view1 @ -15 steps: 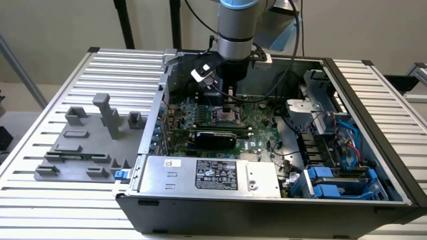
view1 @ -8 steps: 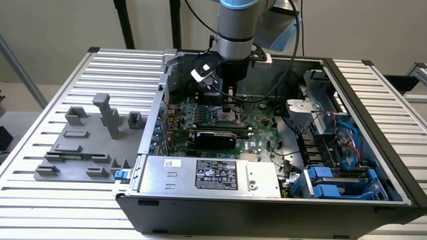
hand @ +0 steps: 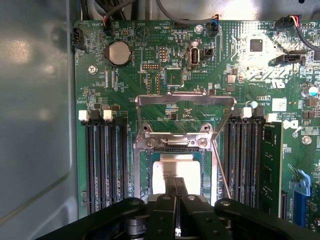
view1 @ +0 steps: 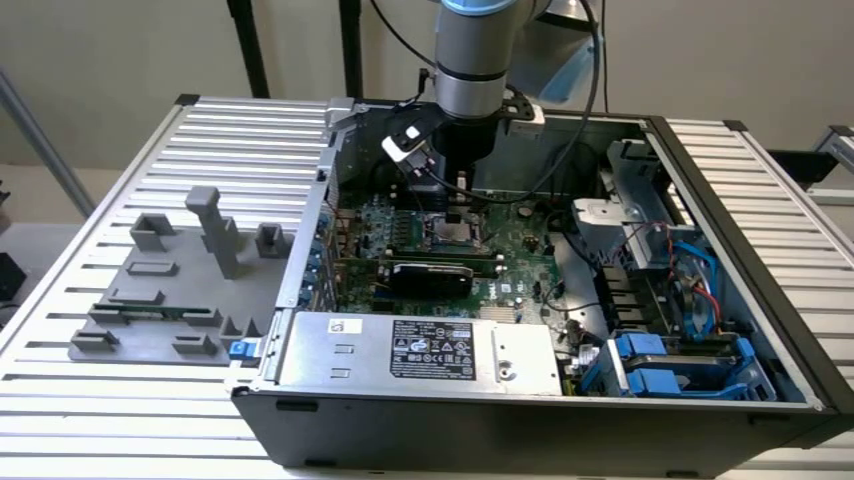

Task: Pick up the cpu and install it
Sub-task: 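Close the cpu cover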

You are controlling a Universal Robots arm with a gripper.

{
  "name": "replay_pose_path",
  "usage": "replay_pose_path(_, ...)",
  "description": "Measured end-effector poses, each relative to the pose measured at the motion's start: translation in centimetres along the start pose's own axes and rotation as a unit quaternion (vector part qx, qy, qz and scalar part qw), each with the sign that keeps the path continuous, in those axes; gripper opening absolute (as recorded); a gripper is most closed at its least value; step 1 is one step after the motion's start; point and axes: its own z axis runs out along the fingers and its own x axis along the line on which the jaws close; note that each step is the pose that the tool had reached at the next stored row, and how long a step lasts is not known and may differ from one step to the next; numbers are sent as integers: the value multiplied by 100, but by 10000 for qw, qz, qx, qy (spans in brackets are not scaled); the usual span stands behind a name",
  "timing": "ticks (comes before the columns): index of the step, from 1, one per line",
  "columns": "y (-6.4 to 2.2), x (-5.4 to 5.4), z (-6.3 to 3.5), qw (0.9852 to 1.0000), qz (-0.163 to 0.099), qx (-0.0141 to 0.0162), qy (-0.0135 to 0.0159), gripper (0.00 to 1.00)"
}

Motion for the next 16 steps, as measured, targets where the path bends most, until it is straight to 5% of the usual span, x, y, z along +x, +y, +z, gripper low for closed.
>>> replay_pose_path(6, 73, -21, -123, 10000, 0, 7, 8, 11)
replay_pose_path(16, 456, -52, -464, 10000, -1, 73, 7, 11)
